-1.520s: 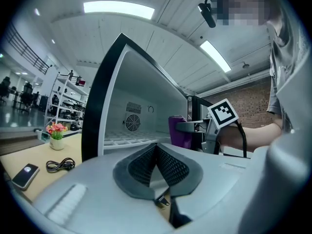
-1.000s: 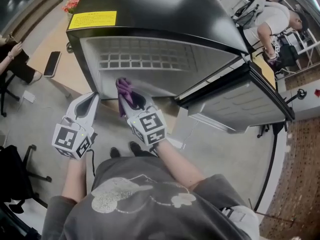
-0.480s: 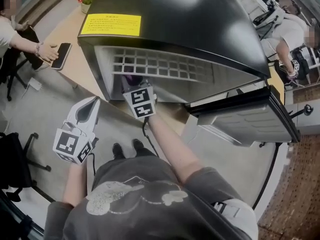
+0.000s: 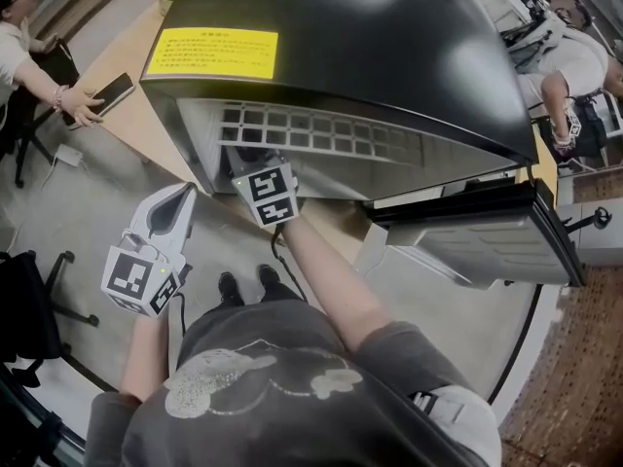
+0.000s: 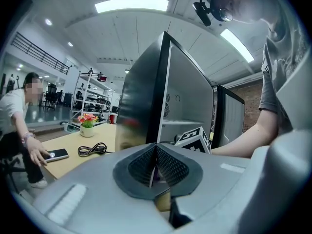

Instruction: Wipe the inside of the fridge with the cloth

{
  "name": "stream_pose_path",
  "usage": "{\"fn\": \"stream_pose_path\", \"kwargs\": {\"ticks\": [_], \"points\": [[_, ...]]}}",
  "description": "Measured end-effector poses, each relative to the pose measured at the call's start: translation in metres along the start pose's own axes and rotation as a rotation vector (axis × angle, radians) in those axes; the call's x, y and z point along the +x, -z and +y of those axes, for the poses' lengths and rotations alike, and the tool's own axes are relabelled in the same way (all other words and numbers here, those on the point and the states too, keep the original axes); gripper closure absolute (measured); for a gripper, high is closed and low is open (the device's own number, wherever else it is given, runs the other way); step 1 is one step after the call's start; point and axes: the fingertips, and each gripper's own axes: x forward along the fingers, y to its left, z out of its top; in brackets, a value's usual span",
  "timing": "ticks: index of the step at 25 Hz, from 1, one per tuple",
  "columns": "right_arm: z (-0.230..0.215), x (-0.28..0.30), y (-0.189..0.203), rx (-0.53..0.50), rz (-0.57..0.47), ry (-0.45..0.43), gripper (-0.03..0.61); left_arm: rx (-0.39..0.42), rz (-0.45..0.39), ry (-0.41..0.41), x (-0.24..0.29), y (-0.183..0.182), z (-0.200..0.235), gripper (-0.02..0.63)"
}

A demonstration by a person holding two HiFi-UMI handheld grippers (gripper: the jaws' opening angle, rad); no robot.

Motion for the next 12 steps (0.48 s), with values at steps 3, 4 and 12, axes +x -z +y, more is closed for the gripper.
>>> {"fn": "stream_pose_path", "kwargs": {"ticks": [3, 4, 12], "points": [[0.013, -0.013, -0.002, 0.009, -0.011, -0.022, 0.497, 0.002, -0.001, 0.008, 0.002, 0.003, -0.004, 0.597], [0.017, -0.018, -0.003, 0.011, -0.014, -0.030, 0.497, 0.003, -0.001, 0.011, 0.002, 0.003, -0.007, 0.597], [0.049, -0.054, -0.002, 0.017, -0.037, -0.104, 0.497, 0.012, -0.006, 0.015, 0.004, -0.002, -0.024, 0.597]]}}
